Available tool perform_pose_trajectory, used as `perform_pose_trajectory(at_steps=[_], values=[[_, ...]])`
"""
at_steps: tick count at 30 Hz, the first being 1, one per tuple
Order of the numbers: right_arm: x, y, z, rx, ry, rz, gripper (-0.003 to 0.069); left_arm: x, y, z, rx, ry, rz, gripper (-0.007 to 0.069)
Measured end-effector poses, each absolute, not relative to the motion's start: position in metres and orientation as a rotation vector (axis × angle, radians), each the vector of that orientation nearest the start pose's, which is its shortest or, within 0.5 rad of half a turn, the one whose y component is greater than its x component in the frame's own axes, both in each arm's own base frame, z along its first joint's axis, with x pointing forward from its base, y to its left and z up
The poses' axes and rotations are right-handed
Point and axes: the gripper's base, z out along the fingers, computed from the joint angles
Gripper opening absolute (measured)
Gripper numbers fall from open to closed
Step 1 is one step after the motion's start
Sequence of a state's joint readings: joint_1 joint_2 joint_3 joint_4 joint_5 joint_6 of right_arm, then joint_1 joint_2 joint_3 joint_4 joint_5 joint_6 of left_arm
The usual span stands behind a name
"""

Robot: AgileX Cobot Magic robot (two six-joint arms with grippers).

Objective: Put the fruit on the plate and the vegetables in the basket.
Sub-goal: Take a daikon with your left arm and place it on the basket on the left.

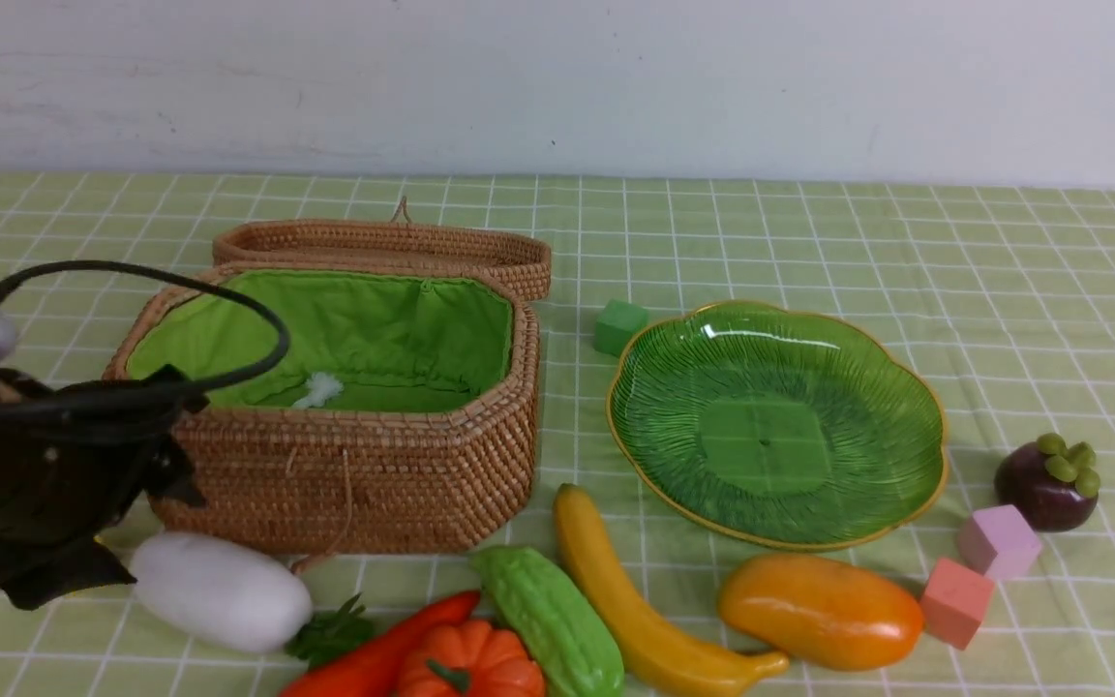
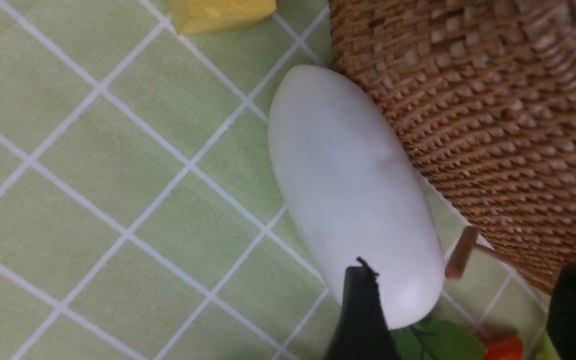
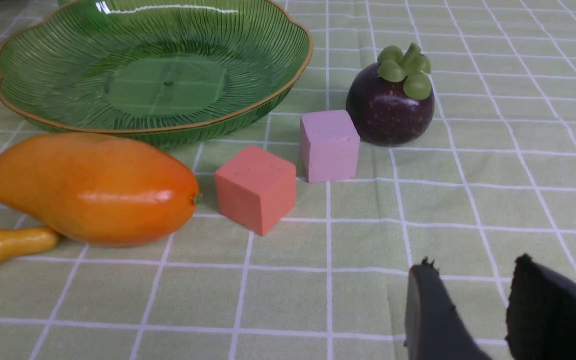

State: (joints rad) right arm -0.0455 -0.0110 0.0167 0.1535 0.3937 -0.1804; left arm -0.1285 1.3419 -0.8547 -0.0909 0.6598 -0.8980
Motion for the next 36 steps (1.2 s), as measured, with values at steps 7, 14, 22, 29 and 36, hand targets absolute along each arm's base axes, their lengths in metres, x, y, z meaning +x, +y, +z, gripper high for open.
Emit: perform_pose_trajectory(at_steps=[7,14,22,29,36], values=[[0.052,0.003,0.173,-0.034,1.878,-0.003,0.0242,0.287,-0.045,0.209,-1.23,2.615,-0.375,0.0584],[0.052,0.003,0.173,-0.034,1.878,-0.003,0.0242,0.294,-0.046,0.197,-1.23,2.62,-0.359,0.0584],[0.052,0.003,0.173,-0.034,1.878,-0.003,0.0242,0.302,-0.046,0.183,-1.254,2.608,-0.321,0.0585],[0.052,0.003,0.173,-0.034,1.878,-0.003,0.0242,0.302,-0.045,0.184,-1.252,2.609,-0.316,0.0547],[0.052,0.003,0.173,-0.034,1.878,-0.003,0.0242,0.293,-0.043,0.195,-1.212,2.636,-0.274,0.045]])
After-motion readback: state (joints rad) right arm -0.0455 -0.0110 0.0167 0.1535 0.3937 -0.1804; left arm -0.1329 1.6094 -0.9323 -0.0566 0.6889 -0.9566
